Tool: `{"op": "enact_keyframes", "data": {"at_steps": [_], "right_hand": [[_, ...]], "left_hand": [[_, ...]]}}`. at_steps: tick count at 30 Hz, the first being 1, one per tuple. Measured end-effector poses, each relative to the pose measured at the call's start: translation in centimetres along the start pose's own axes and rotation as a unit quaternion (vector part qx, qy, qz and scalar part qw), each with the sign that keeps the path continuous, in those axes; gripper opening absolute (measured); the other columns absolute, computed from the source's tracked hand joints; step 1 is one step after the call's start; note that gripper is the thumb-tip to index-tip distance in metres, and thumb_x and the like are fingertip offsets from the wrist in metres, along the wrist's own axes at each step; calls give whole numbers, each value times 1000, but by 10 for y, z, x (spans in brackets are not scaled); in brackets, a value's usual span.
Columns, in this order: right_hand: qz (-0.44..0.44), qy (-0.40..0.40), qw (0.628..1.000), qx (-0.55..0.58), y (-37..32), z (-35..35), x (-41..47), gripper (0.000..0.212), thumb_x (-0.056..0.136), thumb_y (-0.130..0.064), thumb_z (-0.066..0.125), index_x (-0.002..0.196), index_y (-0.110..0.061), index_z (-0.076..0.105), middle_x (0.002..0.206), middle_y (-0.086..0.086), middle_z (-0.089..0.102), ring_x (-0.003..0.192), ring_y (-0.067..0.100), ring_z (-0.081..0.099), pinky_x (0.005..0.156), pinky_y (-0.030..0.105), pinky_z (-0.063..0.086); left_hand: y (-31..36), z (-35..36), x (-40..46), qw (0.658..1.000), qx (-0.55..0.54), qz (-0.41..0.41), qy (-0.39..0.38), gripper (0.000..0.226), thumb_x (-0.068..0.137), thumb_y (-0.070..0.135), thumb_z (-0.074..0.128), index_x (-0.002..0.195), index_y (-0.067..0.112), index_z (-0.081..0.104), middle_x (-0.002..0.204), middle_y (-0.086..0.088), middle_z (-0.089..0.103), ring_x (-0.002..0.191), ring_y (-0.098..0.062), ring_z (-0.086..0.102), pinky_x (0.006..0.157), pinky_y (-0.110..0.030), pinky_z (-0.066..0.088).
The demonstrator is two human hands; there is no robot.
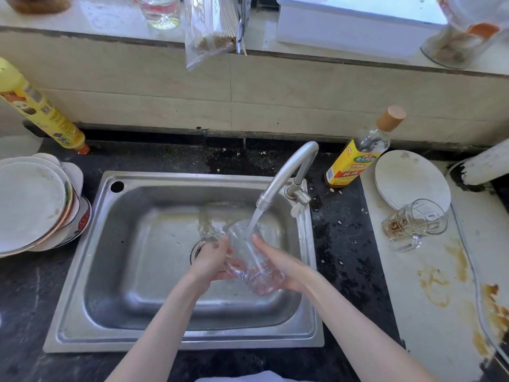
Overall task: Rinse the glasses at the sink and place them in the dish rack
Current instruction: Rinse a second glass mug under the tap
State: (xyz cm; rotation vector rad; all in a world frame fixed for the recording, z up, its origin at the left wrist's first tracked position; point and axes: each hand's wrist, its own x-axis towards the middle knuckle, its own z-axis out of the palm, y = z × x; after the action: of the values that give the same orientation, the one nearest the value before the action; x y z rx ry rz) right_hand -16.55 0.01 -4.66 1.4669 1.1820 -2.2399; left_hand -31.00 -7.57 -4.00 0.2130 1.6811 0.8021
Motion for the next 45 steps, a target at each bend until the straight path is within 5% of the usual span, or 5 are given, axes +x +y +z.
{"op": "enact_keyframes", "data": {"at_steps": [23,29,35,38,45], "right_hand": [[-146,42,966,207,2,30,6,48,91,-63,31,103,-35,69,107,7,71,98,28,68,92,53,49],[-117,2,972,205,9,30,-2,62,86,-64,35,116,-17,63,96,9,73,83,27,69,71,39,57],[-208,119,970,45,4,41,0,55,87,-72,25,134,-49,41,149,-14,35,133,8,39,105,36,41],[-192,49,976,91,2,37,-12,36,93,-62,17,120,-59,41,117,-31,50,96,-17,54,72,10,50],[-179,25,982,49,1,45,-19,54,93,-60,18,142,-40,28,140,-14,41,117,6,50,97,28,43]], "left_hand": [[-10,34,-27,981,-81,178,-5,46,96,30,44,141,28,35,137,16,41,115,1,47,83,-9,39],[3,27,-24,981,-124,150,-21,33,88,5,52,90,30,73,82,5,73,80,-22,67,69,-32,52],[-8,36,-22,950,68,300,-48,74,88,39,52,135,52,-4,152,20,-19,141,0,-8,117,-36,11],[2,37,-19,965,50,253,-44,78,53,96,26,120,65,2,150,22,-22,142,-7,-12,116,-41,9],[12,24,-10,971,5,234,58,55,98,49,18,147,29,5,154,13,6,139,-5,10,108,-27,13]]}}
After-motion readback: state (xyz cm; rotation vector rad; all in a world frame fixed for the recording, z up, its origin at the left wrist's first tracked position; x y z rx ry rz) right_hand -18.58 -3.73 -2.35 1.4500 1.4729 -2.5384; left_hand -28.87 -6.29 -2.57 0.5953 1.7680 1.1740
